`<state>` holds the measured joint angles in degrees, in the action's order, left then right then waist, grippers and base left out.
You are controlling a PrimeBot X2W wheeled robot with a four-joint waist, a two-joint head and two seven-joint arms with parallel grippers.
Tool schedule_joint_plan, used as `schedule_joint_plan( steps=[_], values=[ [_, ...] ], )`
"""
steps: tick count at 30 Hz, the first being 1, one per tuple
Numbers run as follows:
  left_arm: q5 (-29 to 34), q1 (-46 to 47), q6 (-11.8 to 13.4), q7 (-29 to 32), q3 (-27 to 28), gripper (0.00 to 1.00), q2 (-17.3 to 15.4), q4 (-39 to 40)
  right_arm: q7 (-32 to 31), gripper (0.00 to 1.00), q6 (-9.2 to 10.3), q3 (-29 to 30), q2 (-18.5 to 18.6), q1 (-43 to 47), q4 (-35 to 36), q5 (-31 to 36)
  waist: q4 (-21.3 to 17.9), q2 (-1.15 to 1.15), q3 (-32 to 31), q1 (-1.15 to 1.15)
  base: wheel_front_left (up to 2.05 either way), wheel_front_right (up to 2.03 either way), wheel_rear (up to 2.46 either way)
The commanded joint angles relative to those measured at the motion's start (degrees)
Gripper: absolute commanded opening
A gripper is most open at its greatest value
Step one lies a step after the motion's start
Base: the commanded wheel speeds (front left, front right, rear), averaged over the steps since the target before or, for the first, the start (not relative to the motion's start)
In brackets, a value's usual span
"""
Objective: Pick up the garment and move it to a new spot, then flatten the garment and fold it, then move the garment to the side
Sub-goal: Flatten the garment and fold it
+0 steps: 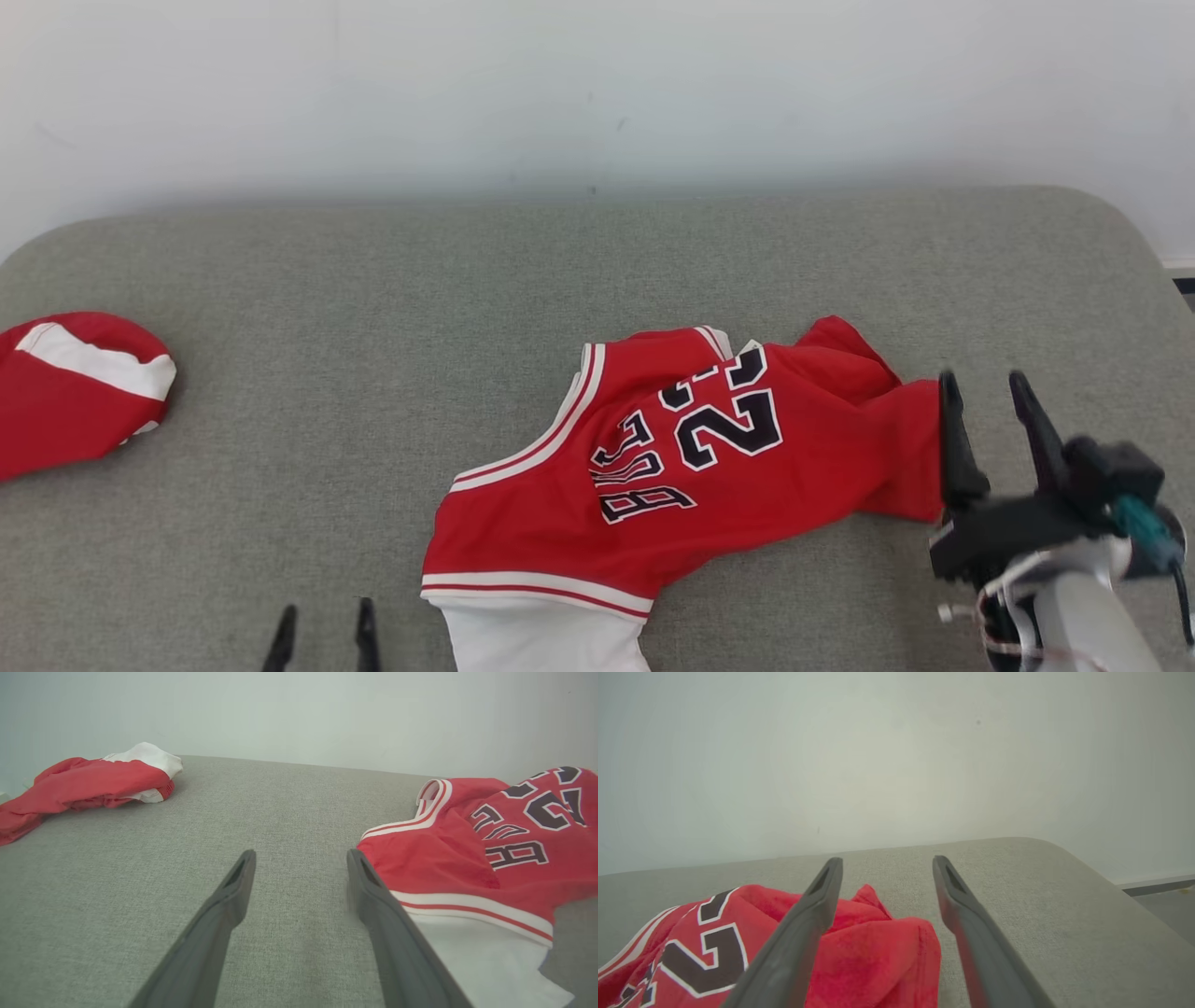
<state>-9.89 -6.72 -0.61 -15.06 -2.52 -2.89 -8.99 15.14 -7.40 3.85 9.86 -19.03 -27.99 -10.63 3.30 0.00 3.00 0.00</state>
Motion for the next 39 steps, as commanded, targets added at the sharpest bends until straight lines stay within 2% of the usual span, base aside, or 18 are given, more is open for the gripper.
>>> schedule_joint_plan(
  steps=[1,5,13,21,26,39],
  values=[
    [0.29,-0.74,-0.60,-0.18,-0.83,1.00,0.03,-0.64,0.00,1.00,-0.18,0.56,-0.76,3.15,1.52,-0.54,-0.36,0.00,-0.31,0.00,0.00,0.00,0.00],
    [-0.32,-2.43,-1.93,-0.18,-3.02,1.00,0.01,-1.95,0.00,1.00,-0.18,1.93,-1.80,9.16,3.72,-1.06,-1.09,0.00,-0.62,0.00,0.00,0.00,0.00],
    [-2.45,-5.39,-3.50,-0.18,-5.96,1.00,0.01,-5.31,0.01,1.00,-0.18,3.07,-2.82,13.55,-0.58,-0.28,-2.00,0.00,0.21,0.00,0.00,0.00,0.00],
    [-5.52,-3.45,-5.21,-0.18,-7.72,1.00,0.00,-9.36,0.00,1.00,-0.18,2.48,-2.41,9.58,-5.74,0.60,-2.03,0.00,1.34,0.00,0.00,0.00,0.00],
    [-5.72,-1.87,-6.45,-0.18,-10.88,1.00,0.00,-13.58,0.01,1.00,-0.18,1.82,-1.83,5.59,-9.37,0.61,-1.87,0.00,2.23,0.00,0.00,0.00,0.00],
    [-7.85,3.34,-6.84,-0.13,-14.31,1.00,0.04,-20.14,0.00,1.00,-0.18,1.22,-1.01,-0.51,-15.09,-1.07,-1.08,0.00,4.23,0.00,0.00,0.00,0.00]
  ],
)
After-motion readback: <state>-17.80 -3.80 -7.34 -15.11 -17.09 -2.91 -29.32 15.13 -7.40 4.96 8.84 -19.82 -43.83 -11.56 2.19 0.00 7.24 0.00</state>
